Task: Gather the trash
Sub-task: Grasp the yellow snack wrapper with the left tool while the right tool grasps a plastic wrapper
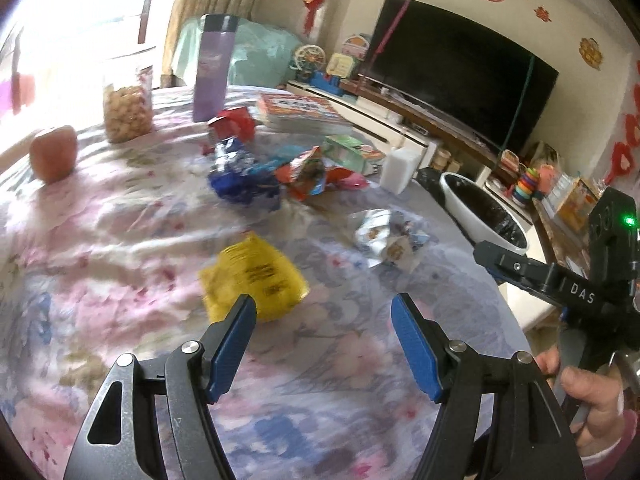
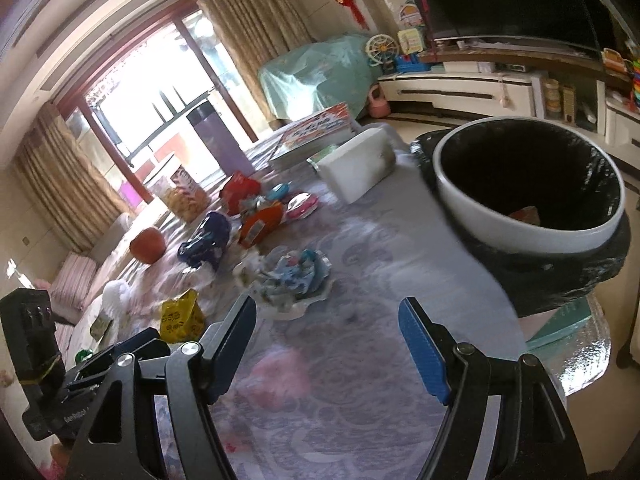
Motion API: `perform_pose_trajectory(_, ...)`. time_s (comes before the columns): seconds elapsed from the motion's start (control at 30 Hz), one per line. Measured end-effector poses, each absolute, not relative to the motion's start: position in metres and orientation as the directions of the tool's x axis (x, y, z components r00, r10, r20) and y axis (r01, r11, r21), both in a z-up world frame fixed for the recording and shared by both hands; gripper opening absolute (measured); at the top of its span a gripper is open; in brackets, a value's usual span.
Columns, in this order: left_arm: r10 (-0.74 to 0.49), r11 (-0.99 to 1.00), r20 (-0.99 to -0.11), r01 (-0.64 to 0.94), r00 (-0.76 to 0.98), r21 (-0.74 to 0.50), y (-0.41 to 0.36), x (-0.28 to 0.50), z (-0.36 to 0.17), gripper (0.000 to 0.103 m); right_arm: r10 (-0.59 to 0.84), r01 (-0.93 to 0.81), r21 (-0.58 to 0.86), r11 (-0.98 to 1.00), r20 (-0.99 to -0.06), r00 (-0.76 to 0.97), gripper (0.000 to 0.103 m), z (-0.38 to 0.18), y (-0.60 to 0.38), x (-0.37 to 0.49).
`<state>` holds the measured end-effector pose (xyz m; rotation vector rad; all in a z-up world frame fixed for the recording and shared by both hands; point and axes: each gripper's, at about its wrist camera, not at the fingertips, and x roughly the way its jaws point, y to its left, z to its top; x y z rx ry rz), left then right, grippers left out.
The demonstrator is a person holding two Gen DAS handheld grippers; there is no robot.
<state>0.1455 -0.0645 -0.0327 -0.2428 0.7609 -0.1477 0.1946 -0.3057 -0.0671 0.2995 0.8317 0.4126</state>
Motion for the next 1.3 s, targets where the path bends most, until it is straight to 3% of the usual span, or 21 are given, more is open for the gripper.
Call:
perform_pose_trajectory(0.77,-0.159,0.953,-0.733,-0.091,0.662,-0.289,-0.035,0.182,-0.061,0.070,0.498,-0.391,0.327,0.861,-0.698,0.514,0.080,-0.087,-0.250,0.224)
perform_pose_trajectory(1.1,-0.151,0.929,-0.719,-0.152,0.678,-0.338,-0.030,0.199,-0.071,0.067,0.507,-0.456,0.302,0.837,-0.742,0.439,0.079,-0.104,-0.228,0.264)
perform_pose_trajectory(1.17,-0.159,0.925,-0.712,-0.150,0.684,-0.350,-0.027,0.200,-0.072,0.059,0.497,-0.462,0.284,0.840,-0.745,0.446,0.075,-0.104,-0.226,0.264)
perform_pose_trajectory(1.23,-0.191,0.917,-0.706,-0.133,0.682,-0.376,-0.025,0.201,-0.074,0.034,0.505,-0.467,0.288,0.836,-0.735,0.452,0.055,-0.102,-0.225,0.261)
perform_pose_trajectory(1.27,-0.209,0.913,-0.704,-0.123,0.679,-0.390,-0.023,0.202,-0.076,0.029,0.508,-0.465,0.290,0.837,-0.727,0.462,0.049,-0.100,-0.225,0.259)
perform_pose_trajectory(1.3,-0.217,0.911,-0.703,-0.118,0.677,-0.395,-0.023,0.202,-0.077,0.021,0.499,-0.460,0.278,0.844,-0.721,0.480,0.033,-0.097,-0.226,0.256)
